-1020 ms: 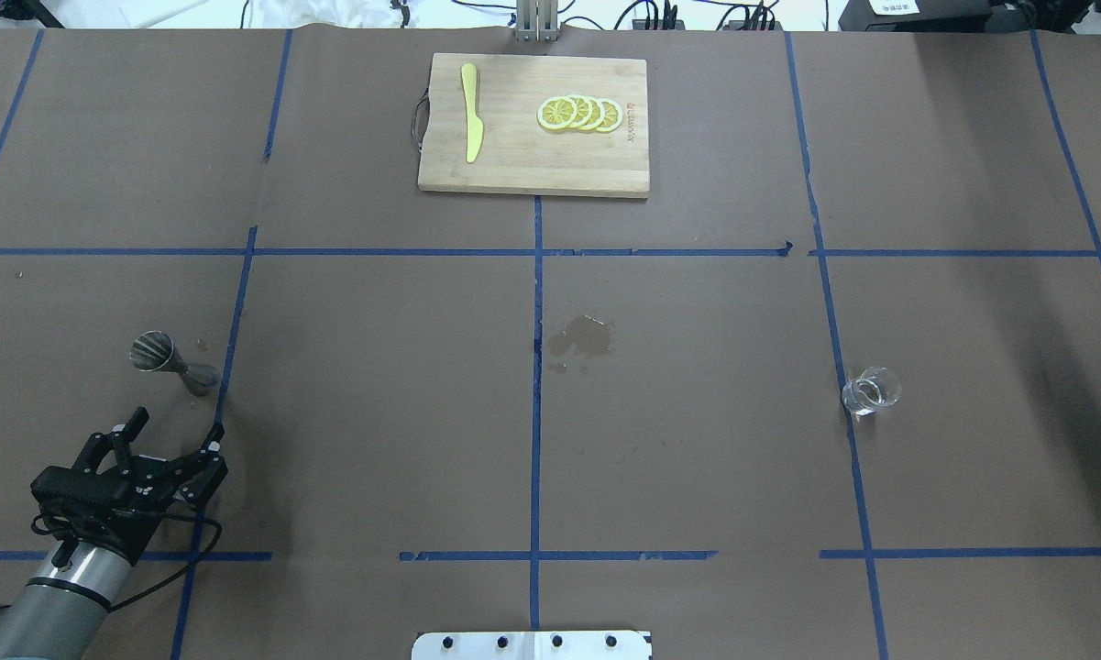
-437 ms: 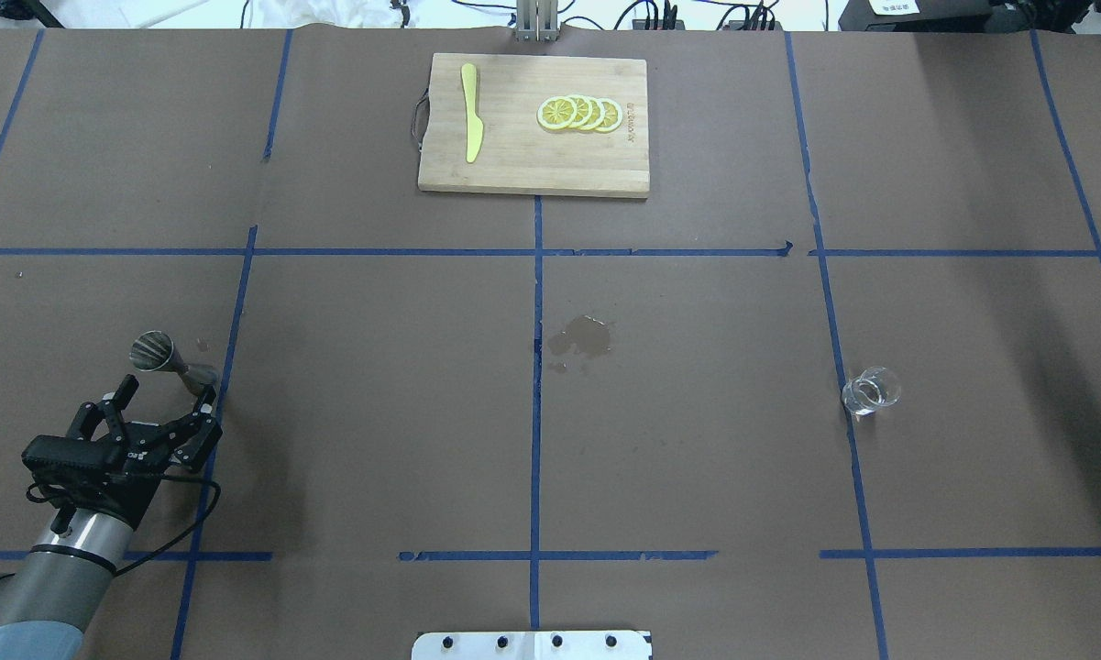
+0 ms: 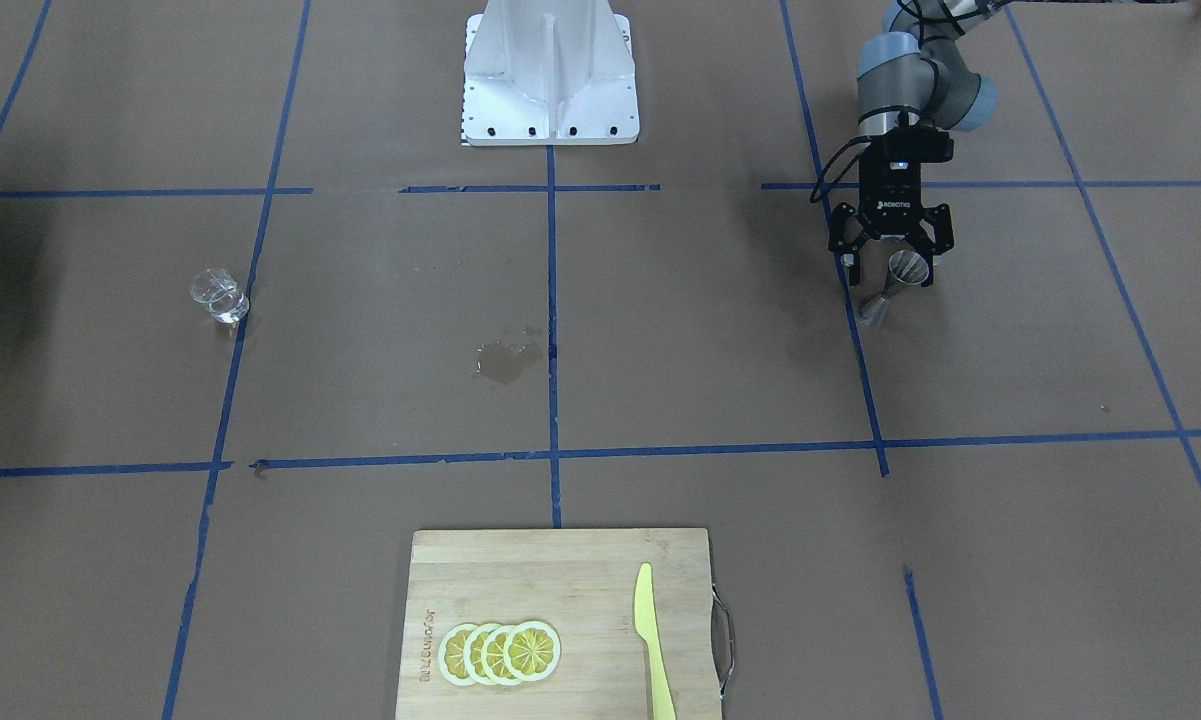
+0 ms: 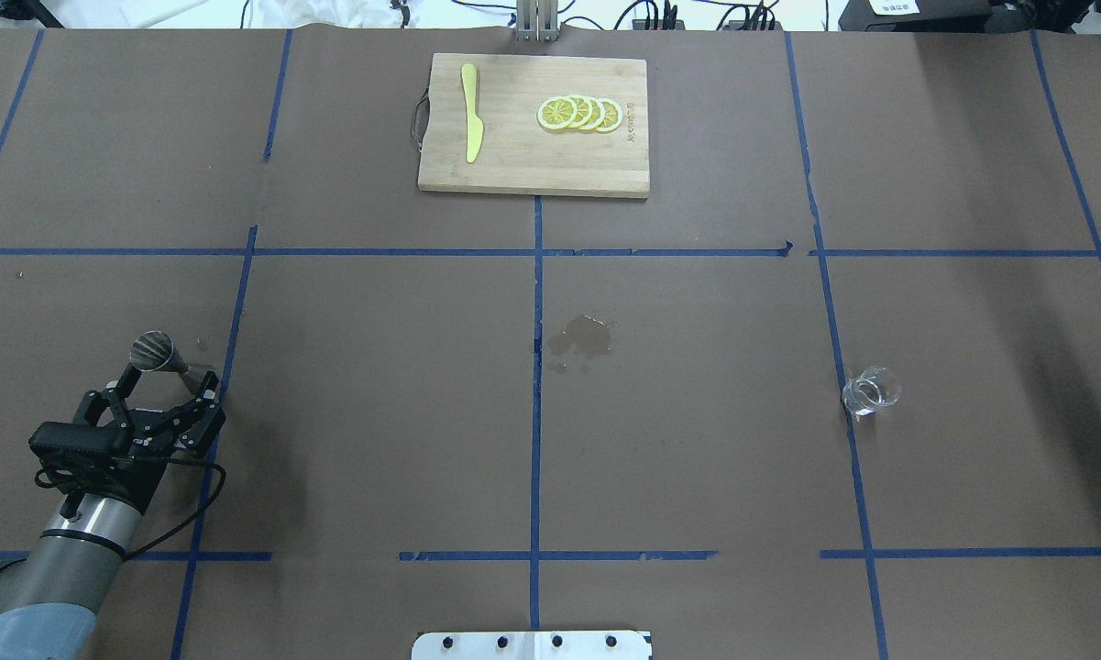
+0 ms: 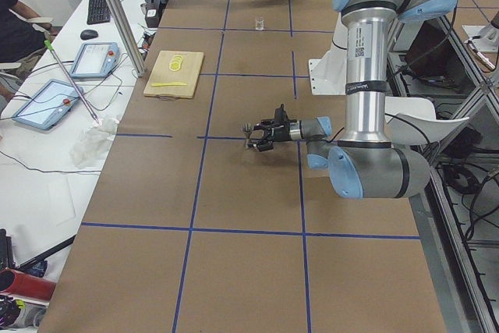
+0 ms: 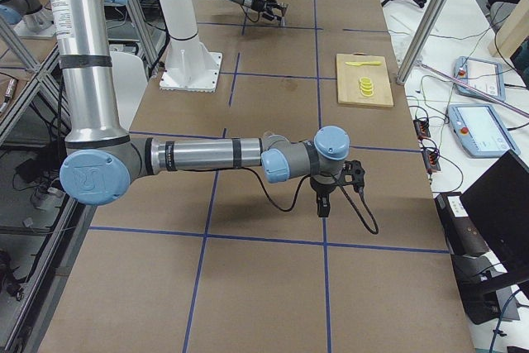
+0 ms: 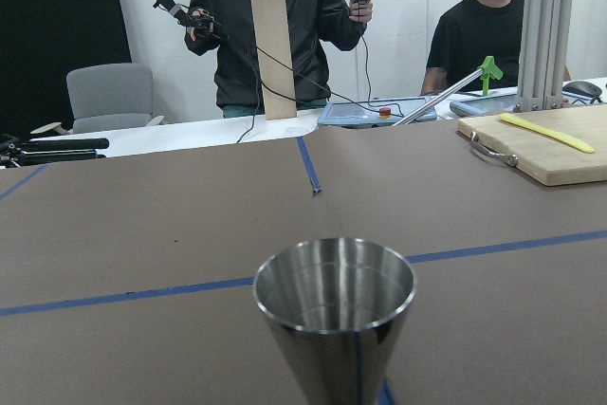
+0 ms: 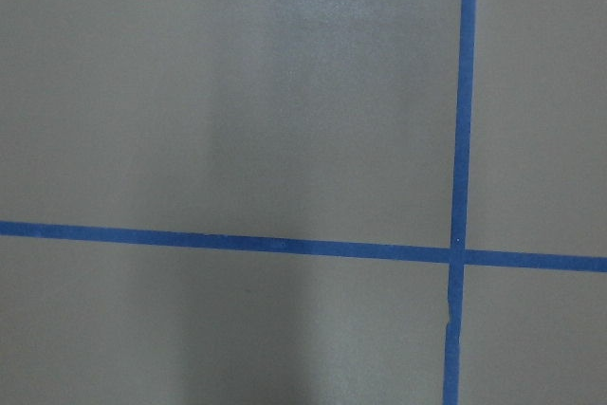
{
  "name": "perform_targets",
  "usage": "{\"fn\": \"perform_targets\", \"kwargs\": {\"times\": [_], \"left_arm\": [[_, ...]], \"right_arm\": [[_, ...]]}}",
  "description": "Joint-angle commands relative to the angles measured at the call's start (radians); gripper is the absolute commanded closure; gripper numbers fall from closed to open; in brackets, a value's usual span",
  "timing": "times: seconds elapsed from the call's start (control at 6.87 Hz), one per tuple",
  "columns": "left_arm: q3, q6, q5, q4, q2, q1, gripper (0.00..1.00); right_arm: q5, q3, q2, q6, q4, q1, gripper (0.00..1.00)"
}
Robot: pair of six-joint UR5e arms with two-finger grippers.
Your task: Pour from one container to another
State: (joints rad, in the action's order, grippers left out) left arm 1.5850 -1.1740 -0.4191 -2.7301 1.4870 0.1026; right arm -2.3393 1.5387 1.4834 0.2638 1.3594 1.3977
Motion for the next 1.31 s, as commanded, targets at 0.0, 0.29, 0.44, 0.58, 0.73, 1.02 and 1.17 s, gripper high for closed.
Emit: {"fn": "perform_targets", "kwargs": {"times": [0.0, 0.29, 0.44, 0.58, 0.73, 1.02, 1.17], "left_arm": [[-0.029, 0.000, -0.020, 0.003, 0.026, 0.009, 0.00], [-0.031, 0.000, -0.021, 0.003, 0.026, 0.017, 0.01], [-0.031, 0.002, -0.024, 0.003, 0.024, 0.031, 0.02], [-0.033, 0.001, -0.038, 0.003, 0.026, 0.038, 0.05], [-0.034, 0.002, -0.040, 0.003, 0.026, 0.038, 0.14], [-0.036, 0.002, -0.040, 0.003, 0.032, 0.039, 0.34], [-0.036, 0.002, -0.040, 0.003, 0.032, 0.039, 0.55]], "right_arm": [[0.000, 0.001, 0.000, 0.000, 0.000, 0.001, 0.00], [0.000, 0.001, 0.000, 0.000, 0.000, 0.001, 0.00], [0.000, 0.001, 0.000, 0.000, 0.000, 0.000, 0.00], [0.000, 0.001, 0.000, -0.001, 0.000, 0.000, 0.00], [0.000, 0.001, 0.000, 0.000, 0.000, 0.000, 0.00], [0.002, 0.000, -0.002, -0.002, 0.000, 0.000, 0.00], [0.002, 0.001, -0.002, -0.002, 0.000, 0.000, 0.00]]}}
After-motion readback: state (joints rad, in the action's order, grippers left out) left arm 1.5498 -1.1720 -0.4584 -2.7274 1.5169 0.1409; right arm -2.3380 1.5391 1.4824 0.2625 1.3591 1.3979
